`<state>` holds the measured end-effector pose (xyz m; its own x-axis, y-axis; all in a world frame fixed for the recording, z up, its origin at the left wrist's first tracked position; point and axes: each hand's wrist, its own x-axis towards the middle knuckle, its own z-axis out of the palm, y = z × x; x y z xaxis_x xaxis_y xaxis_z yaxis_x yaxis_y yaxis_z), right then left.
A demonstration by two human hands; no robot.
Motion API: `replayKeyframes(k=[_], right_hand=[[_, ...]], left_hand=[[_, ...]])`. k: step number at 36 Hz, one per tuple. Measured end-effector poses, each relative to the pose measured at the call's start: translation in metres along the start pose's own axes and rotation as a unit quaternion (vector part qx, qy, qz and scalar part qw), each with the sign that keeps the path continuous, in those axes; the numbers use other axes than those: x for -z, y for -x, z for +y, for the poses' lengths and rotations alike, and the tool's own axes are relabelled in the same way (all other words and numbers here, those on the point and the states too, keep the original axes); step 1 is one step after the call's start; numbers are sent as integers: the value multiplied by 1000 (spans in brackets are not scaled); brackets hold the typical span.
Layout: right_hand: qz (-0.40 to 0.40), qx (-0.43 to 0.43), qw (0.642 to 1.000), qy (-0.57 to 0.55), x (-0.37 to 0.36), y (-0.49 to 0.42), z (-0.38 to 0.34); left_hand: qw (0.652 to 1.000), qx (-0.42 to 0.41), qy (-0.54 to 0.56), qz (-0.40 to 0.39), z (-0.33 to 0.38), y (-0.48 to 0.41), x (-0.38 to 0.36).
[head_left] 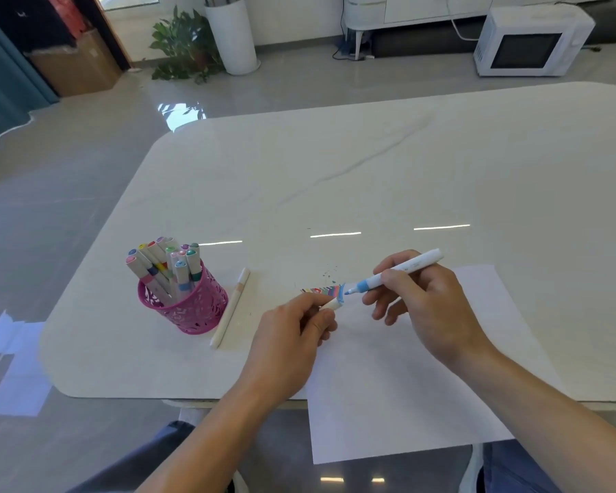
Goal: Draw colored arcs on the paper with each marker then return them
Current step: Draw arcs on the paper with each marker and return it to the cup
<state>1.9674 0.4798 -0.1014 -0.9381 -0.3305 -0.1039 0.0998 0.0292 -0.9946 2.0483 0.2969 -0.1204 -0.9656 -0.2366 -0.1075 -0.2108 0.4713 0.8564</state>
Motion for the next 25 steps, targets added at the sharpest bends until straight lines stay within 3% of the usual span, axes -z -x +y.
replayKeyframes(k=[10, 25], right_hand=[[-22, -8, 1000, 18, -3, 6, -4], [-40, -11, 999, 2, -10, 4, -3]], left_hand=[[997, -5, 72, -17, 10, 1, 3], [996, -21, 59, -65, 15, 1, 7]])
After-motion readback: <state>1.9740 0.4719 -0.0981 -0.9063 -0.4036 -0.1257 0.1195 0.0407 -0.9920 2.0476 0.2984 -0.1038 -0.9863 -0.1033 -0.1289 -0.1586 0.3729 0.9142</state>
